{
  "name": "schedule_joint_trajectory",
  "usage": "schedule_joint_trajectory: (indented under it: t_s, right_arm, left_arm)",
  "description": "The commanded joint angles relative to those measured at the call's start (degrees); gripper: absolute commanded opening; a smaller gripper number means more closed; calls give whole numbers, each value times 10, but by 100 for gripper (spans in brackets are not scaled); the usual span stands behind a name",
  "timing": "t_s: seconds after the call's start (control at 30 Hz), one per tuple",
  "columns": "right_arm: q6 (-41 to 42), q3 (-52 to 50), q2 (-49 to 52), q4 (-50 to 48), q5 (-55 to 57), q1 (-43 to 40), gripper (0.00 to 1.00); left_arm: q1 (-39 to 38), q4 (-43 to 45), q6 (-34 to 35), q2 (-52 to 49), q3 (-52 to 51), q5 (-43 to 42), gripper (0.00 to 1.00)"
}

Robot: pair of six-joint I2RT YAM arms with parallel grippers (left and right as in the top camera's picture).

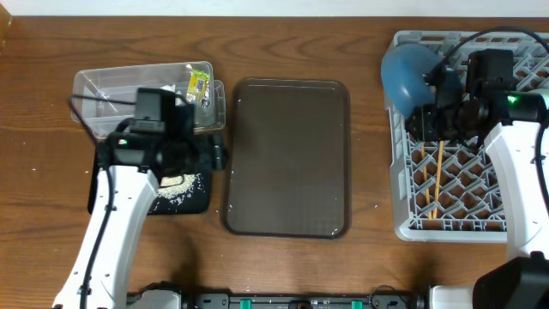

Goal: Sort waste into correct bins and load items into the dishwasher rack

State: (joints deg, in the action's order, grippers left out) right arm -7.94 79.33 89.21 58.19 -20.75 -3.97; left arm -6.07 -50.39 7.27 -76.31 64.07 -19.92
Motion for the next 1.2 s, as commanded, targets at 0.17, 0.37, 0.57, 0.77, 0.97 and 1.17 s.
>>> schedule_joint_trajectory:
  t_s: [0.17, 0.37, 0.57, 0.77, 0.97, 1.17]
  right_arm:
    - [49, 1, 5, 26, 45, 4, 45]
    - [54, 1, -5, 76, 52, -9, 40]
    - [62, -32, -55, 79, 78, -9, 41]
    - [62, -166, -209, -34, 86, -8, 51]
    - [85, -318, -409, -150, 90, -8, 99]
    - [86, -385, -517, -159, 93, -8, 99]
  left_arm:
    - [-24, -50, -56, 3, 3, 48, 84]
    - [-23, -120, -55, 12, 3, 48, 84]
    - [-23, -113, -55, 85, -1, 90, 87]
    - [-23, -66, -56, 224, -54, 119, 93]
    - [-23, -12, -53, 369, -136, 118, 93]
    - [-23, 7, -53, 405, -145, 118, 94]
